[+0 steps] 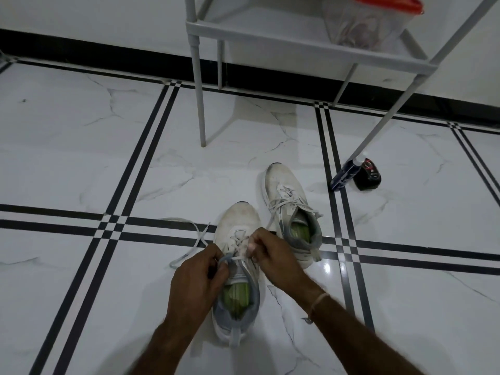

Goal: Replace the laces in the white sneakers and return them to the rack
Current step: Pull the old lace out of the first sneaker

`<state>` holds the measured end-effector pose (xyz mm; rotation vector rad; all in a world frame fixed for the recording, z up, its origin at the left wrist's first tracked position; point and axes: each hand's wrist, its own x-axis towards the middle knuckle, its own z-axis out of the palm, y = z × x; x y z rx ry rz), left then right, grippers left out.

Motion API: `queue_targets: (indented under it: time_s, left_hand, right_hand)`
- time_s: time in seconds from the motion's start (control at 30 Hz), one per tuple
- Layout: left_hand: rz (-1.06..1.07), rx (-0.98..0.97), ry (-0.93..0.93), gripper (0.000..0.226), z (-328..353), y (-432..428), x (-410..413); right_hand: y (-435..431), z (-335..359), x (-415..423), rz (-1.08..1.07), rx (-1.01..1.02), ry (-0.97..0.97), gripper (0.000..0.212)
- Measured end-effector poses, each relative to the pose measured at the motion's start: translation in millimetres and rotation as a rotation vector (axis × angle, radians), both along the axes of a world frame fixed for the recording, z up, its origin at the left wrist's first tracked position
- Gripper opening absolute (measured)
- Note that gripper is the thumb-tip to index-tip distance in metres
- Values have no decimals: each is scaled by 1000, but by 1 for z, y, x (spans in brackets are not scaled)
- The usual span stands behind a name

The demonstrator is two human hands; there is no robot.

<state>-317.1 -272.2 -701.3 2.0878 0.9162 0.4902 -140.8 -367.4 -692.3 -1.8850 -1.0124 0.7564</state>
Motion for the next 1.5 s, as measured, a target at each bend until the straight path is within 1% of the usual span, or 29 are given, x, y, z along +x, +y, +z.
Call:
queue_targets:
  time_s: [0.1,0.2,0.23,0.27,0.33,0.37,0.4,0.43,0.47,0.5,0.6,0.63,0.67,0.7,0.73,0.8,0.83,0.87,0.9,1.03,1.1,1.13,1.17,1.2,1.3,1.33,1.37,1.4,1.5]
  left_hand:
    - [-7,8,-9,32,0,0,0]
    - [1,3,-1,23,-1,0,0]
    - [-4,4,-2,21,-1,0,0]
    - [-10,2,-2,21,0,2,-1]
    - [-17,2,7,22,1,5,-2]
    - [-18,6,9,26,2,6,-3]
    - [-19,7,10,29,2,6,-4]
    - [-19,6,7,32,2,6,-4]
    - [-15,5,5,33,2,6,-3]
    - [-12,3,3,34,1,5,-2]
    - [-4,5,19,37,1,4,-1]
    - [-5,2,26,37,1,4,-1]
    - [-4,-3,35,35,0,4,-2]
    - [-2,-7,38,32,1,4,-2]
    - [-3,-9,42,27,1,4,-3]
    - [-10,-7,46,20,2,4,-3]
    - [-9,-9,45,18,1,3,-3]
    - [-7,-12,43,17,2,3,-3]
    - [-6,-18,37,16,2,3,-3]
    - [4,-21,4,26,3,0,-2]
    - [4,-13,3,28,1,0,-3]
    - [6,-11,6,28,0,0,-4]
    - [8,-15,7,29,-1,0,-5]
    - [8,-24,11,30,-2,0,-5]
    - [8,-57,4,22,-1,0,-6]
    - [12,-64,0,22,-1,0,-6]
    - [13,-65,-3,23,-1,0,-5]
    - [16,-62,0,25,0,-1,-5]
    - [30,-50,9,26,0,-2,-3]
  right_hand:
    - [3,4,-7,116,-45,-49,11]
    - [11,0,-12,213,-97,-215,10]
    - [12,-1,-14,177,-78,-189,7]
    - [11,2,-14,81,-33,-50,8]
    - [6,15,-8,-206,124,503,19]
    - [2,19,-4,-298,171,724,21]
    - [-2,21,0,-330,180,804,21]
    - [-4,21,4,-295,155,745,19]
    - [-4,19,5,-218,115,598,14]
    - [-3,17,4,-111,71,404,8]
    - [5,2,-8,135,-101,-133,15]
    - [8,-2,-9,160,-126,-249,16]
    - [9,-4,-11,147,-98,-293,16]
    - [10,-5,-12,88,-46,-235,15]
    - [10,-4,-10,-36,6,-51,17]
    - [7,9,-2,-360,146,600,22]
    - [5,14,2,-450,211,839,21]
    - [3,19,5,-471,218,911,17]
    - [1,22,7,-418,180,833,15]
    - [2,12,-1,77,-33,24,13]
    - [5,2,-5,174,-80,-210,15]
    - [7,-2,-6,177,-59,-271,17]
    - [8,-4,-7,144,-29,-276,19]
    - [9,-5,-8,62,-6,-181,20]
    - [7,8,-8,-311,71,571,24]
    - [6,14,-5,-390,114,741,23]
    - [4,17,-2,-424,131,789,20]
    - [2,21,1,-392,142,739,16]
    - [2,17,4,-35,28,171,11]
